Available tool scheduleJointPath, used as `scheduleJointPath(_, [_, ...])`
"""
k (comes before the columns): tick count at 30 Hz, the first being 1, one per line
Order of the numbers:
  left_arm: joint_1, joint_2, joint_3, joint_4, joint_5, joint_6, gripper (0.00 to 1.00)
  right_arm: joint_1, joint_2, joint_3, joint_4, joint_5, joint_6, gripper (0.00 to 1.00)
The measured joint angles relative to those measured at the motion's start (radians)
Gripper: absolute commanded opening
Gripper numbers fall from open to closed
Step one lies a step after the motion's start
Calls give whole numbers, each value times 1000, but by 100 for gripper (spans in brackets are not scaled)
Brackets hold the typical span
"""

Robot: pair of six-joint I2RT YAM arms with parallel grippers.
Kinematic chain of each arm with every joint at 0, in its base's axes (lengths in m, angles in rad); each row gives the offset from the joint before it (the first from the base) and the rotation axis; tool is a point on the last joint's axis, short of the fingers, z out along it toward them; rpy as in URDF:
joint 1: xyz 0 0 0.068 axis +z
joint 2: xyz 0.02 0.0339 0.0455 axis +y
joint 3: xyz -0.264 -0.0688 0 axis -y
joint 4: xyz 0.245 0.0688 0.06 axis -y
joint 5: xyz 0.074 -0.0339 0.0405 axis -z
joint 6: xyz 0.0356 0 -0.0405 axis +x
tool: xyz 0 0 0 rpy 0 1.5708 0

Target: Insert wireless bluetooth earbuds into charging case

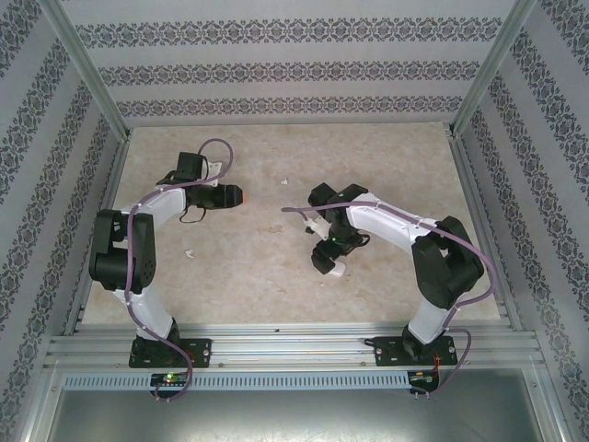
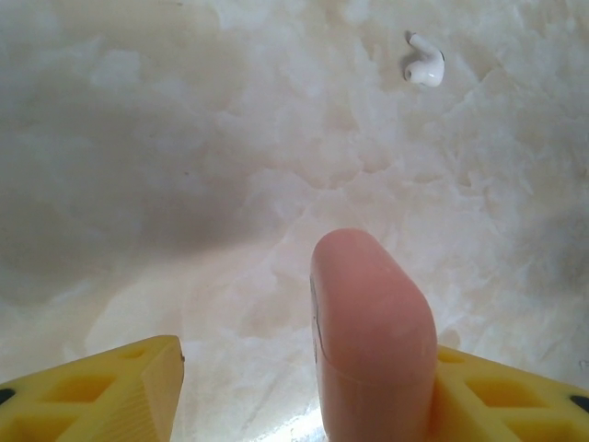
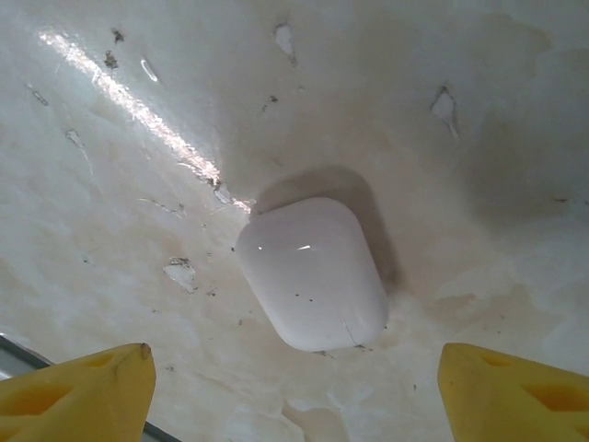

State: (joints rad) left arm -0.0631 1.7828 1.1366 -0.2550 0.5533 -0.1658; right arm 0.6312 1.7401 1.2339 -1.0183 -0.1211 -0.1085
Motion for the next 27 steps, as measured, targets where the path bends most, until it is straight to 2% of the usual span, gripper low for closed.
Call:
scheduleJointPath(6, [0,-8,-6,-58,-32,3,66,0,58,-16,5,-10,-26,81])
scheduleJointPath(9, [0,-5,16,-130,-57,11,72,0,84,-23,5,-10,-30,81])
scheduleJointPath(11, [0,3,41,-164,-65,21,82,0,95,-26,8,-11,-30,80])
scheduleJointPath(12, [0,7,51,-173,-64,26,99,0,100,-27,10,-11,-30,80])
scheduleJointPath(22, [0,8,60,-178,10,27,100,-8,27,-31,140,-98,37,78])
scheduleJointPath(27, [0,26,80,-179,104,15,100,-43,-38,-45,296,-197,135,64])
